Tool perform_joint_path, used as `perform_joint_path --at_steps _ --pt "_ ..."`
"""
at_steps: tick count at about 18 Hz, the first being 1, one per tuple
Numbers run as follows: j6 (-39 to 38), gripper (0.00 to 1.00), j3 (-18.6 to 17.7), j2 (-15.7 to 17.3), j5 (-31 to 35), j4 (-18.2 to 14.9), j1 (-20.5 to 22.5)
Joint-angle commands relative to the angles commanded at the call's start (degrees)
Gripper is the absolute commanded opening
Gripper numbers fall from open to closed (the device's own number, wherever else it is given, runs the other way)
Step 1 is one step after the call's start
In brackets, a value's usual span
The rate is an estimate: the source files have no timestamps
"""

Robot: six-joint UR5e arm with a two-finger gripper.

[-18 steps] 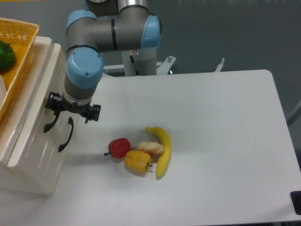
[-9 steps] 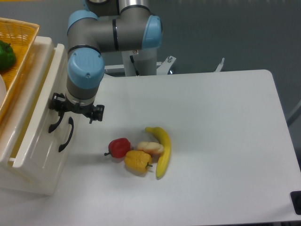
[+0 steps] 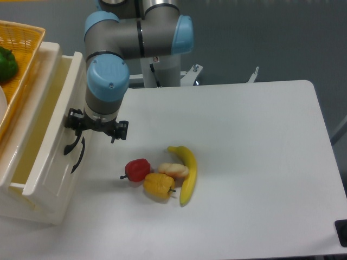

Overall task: Slide the top white drawer open
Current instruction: 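Pull the handle outward, sliding the upper drawer out of the cabinet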

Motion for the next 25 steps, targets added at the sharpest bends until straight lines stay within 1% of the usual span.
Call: perform_joint_path --at_steps 5,8,13,16,19,23,25 --pt "0.0 1.00 0.1 0.1 0.2 0.0 1.1" --pt "1.6 1.00 0.1 0.3 1.2 -0.2 1.5" --pt "1.9 1.00 0.3 0.4 2.5 -0.2 2.7" --pt "4.8 1.00 0.1 0.4 3.5 -0.4 3.1" --pt "5.6 1.00 0.1 0.4 3.7 -0.4 3.6" --pt "10.2 1.00 0.1 0.4 4.0 -0.4 5.0" --pt "10.7 1.00 0.1 0.4 4.1 -0.4 5.7"
